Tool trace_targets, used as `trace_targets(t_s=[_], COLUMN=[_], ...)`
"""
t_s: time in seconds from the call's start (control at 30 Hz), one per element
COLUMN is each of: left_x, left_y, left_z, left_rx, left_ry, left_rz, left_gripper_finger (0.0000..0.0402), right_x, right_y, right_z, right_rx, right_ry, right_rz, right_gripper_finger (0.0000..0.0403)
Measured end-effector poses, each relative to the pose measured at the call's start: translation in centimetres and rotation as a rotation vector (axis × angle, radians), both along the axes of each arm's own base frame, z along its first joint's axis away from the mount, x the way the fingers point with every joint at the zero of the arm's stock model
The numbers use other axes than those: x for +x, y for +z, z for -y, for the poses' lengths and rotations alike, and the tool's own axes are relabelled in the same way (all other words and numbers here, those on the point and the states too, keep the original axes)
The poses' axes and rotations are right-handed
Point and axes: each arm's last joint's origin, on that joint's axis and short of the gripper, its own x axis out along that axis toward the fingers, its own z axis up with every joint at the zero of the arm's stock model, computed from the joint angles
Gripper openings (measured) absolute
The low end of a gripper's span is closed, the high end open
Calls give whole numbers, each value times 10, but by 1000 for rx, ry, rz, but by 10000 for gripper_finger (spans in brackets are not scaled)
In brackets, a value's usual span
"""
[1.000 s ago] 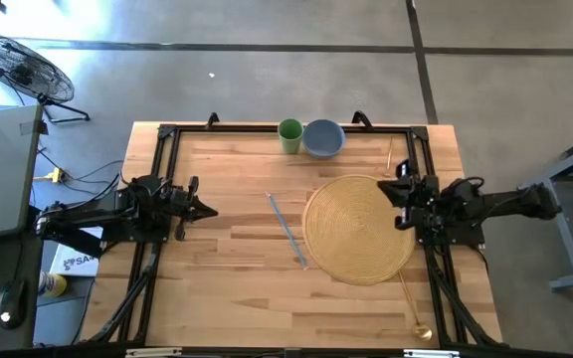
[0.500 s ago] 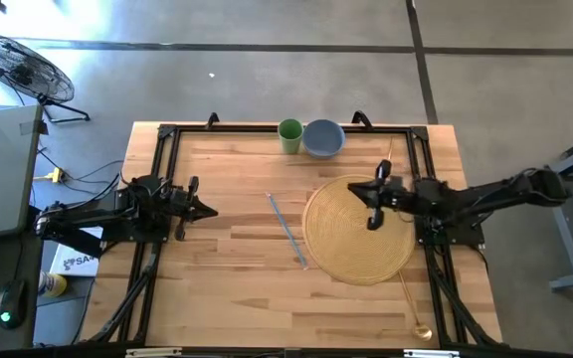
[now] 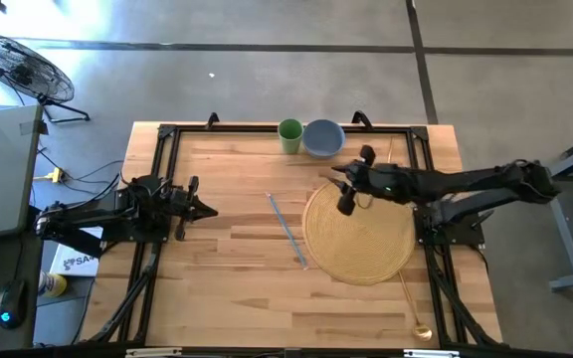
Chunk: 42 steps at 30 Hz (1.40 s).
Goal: Pick & Place Utensil
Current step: Put the blue bowl on the brown mat
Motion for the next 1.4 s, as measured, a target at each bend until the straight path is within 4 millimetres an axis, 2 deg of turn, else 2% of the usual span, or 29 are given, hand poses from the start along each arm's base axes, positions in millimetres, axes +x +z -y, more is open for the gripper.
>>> trace_targets(t_s=[0.17,0.33,0.47,0.67,1.0,1.23,1.4], left_x=[0,0,0,0,0,0,0], left_y=[0,0,0,0,0,0,0], left_z=[0,0,0,0,0,0,0], left_rx=[0,0,0,0,0,0,0], left_ry=[0,0,0,-1,-4,-3,-3], left_rz=[0,0,0,0,0,0,0], left_gripper_finger=[10,10,10,10,10,10,10], right_x=[24,33,36,36,48,60,59], right_y=[-7,-19,-37,-71,-99,-99,-99], right_z=[33,74,102,136,157,166,165], right_rx=[45,38,-9,104,123,123,154], right_ry=[24,25,18,24,27,-1,0], right_rz=[-96,-181,-289,-329,-310,-341,-357], right_gripper_finger=[147,148,148,147,147,147,147])
